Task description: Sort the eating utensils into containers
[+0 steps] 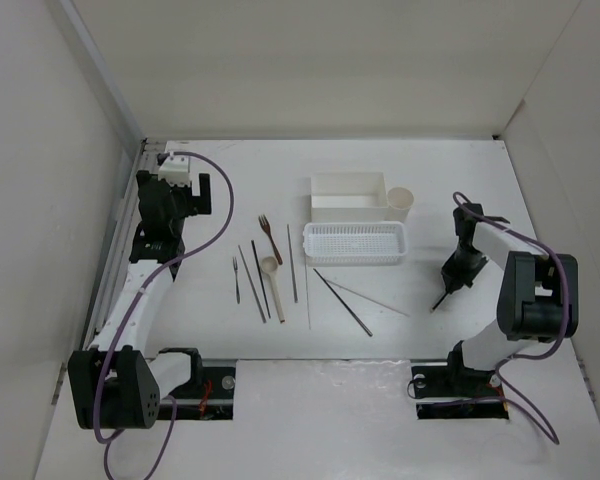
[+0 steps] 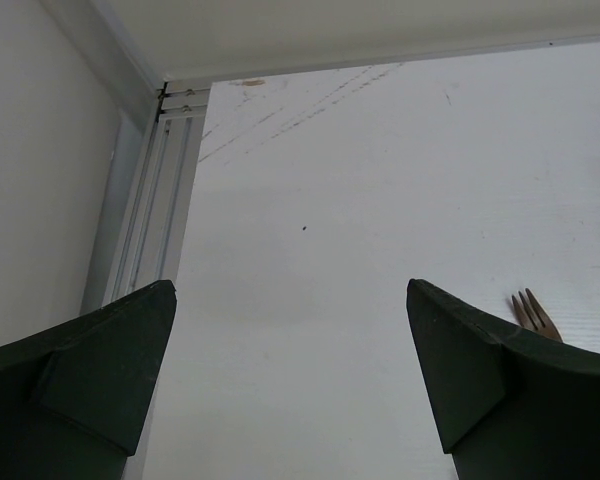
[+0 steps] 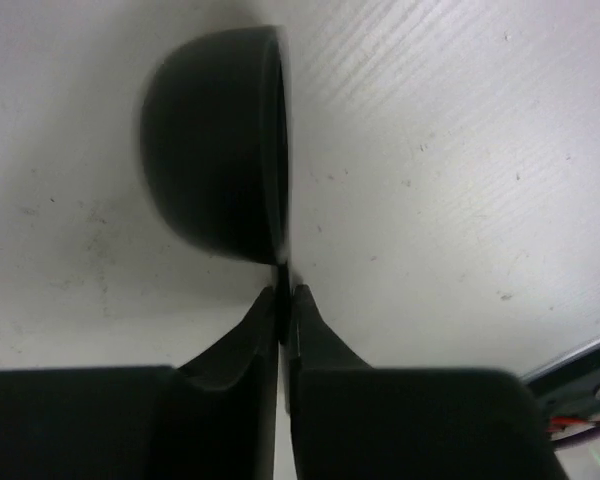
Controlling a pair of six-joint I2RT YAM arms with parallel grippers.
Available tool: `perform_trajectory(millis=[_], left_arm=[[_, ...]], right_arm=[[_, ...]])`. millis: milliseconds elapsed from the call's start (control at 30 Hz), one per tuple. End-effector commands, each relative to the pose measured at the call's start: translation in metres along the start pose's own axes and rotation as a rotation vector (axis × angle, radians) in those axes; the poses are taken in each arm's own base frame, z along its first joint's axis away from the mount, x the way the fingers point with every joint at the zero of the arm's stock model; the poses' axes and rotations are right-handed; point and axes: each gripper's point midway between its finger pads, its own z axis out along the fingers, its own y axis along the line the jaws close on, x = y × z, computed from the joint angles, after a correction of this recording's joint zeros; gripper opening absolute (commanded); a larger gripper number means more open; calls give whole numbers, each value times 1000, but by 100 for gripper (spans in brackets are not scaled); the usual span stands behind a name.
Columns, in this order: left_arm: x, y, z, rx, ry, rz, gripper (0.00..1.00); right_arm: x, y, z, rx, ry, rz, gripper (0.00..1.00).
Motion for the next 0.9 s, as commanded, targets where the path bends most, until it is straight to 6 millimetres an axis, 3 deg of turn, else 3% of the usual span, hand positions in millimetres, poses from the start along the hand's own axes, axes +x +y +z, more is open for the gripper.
perform_trajectory(millis=[0, 133, 233, 333, 367, 433, 467, 500, 567, 600, 633, 700, 733, 833, 867], left_arm=[[-33, 1, -2, 8, -93, 16, 100], [-28, -4, -2, 32, -72, 19, 100], [-23, -6, -1, 44, -55, 20, 100], [-28, -6, -1, 42, -65, 20, 100], [-28, -7, -1, 53, -67, 20, 100], [-25, -11, 1, 72, -59, 30, 100], [-22, -14, 4, 90, -51, 31, 100], [-19, -17, 3, 104, -41, 21, 100], [-14, -23, 7, 131, -16, 4, 100], [-16, -27, 6, 154, -16, 3, 100], [-11, -31, 9, 170, -3, -9, 100], [-12, -34, 11, 185, 11, -30, 100], [-14, -37, 13, 196, 21, -44, 100], [-16, -45, 17, 239, 42, -84, 100], [-18, -45, 16, 239, 44, -84, 100]], right_arm=[[-20, 4, -2, 1, -74, 17, 0], [-41, -5, -22, 28, -175, 14, 0], [-70, -2, -57, -22, -315, 14, 0], [-104, 7, -106, -115, -482, -69, 0], [-116, 24, -127, -179, -568, -122, 0], [-138, 41, -179, -223, -765, -263, 0], [-147, 67, -213, -279, -916, -321, 0], [-152, 81, -238, -310, -1012, -387, 0], [-155, 108, -281, -321, -1214, -619, 0], [-145, 144, -308, -432, -1327, -733, 0], [-142, 161, -331, -473, -1399, -825, 0], [-133, 207, -329, -473, -1450, -1122, 0], [-117, 231, -347, -532, -1502, -1225, 0], [-102, 275, -318, -449, -1487, -1502, 0], [-103, 282, -322, -447, -1498, -1540, 0]])
